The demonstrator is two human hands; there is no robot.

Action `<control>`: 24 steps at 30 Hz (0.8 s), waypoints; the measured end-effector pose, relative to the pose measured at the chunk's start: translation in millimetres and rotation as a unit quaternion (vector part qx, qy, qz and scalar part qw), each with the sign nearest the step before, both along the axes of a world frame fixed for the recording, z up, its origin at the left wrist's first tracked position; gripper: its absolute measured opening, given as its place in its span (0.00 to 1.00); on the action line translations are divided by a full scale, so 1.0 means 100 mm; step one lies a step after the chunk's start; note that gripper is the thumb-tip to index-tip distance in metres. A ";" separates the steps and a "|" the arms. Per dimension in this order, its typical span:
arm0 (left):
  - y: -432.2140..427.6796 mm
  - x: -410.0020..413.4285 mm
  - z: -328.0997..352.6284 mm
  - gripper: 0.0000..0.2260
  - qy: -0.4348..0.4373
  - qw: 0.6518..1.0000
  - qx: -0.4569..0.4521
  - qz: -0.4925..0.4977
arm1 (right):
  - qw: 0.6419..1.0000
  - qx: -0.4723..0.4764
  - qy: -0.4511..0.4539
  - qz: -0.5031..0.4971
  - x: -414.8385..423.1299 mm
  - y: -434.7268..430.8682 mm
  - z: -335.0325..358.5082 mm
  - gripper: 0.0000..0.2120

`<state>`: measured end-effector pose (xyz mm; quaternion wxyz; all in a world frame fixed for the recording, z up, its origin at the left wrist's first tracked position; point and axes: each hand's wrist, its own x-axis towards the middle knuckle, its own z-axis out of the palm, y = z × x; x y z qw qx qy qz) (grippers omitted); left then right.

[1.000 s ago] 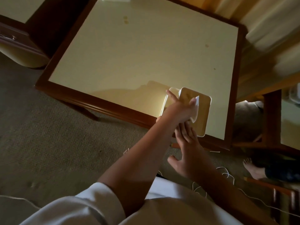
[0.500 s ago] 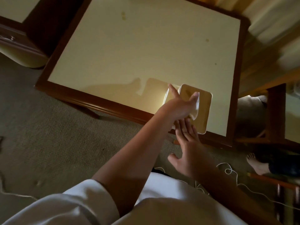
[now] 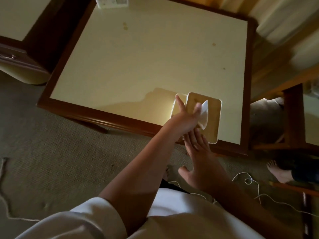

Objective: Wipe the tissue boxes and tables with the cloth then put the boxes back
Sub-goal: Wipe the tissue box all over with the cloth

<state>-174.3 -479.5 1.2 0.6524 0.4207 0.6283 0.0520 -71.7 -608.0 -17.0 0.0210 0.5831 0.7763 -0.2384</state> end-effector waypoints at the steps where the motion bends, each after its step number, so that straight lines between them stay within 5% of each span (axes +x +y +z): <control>1: 0.00 -0.01 0.04 0.40 -0.002 1.000 -0.017 0.008 | 1.000 0.005 0.002 -0.008 0.00 -0.02 0.00 0.52; 16: 0.07 -0.01 0.00 0.37 0.014 0.997 -0.054 0.053 | 0.999 0.028 0.020 -0.015 0.03 -0.05 -0.13 0.51; 21: -0.03 0.10 -0.02 0.33 0.025 0.991 -0.020 0.133 | 1.000 0.024 0.015 -0.008 0.04 -0.06 -0.16 0.51; 24: -0.08 -0.09 0.04 0.39 0.003 0.996 0.020 0.090 | 0.999 0.045 0.010 -0.016 0.01 -0.06 -0.15 0.50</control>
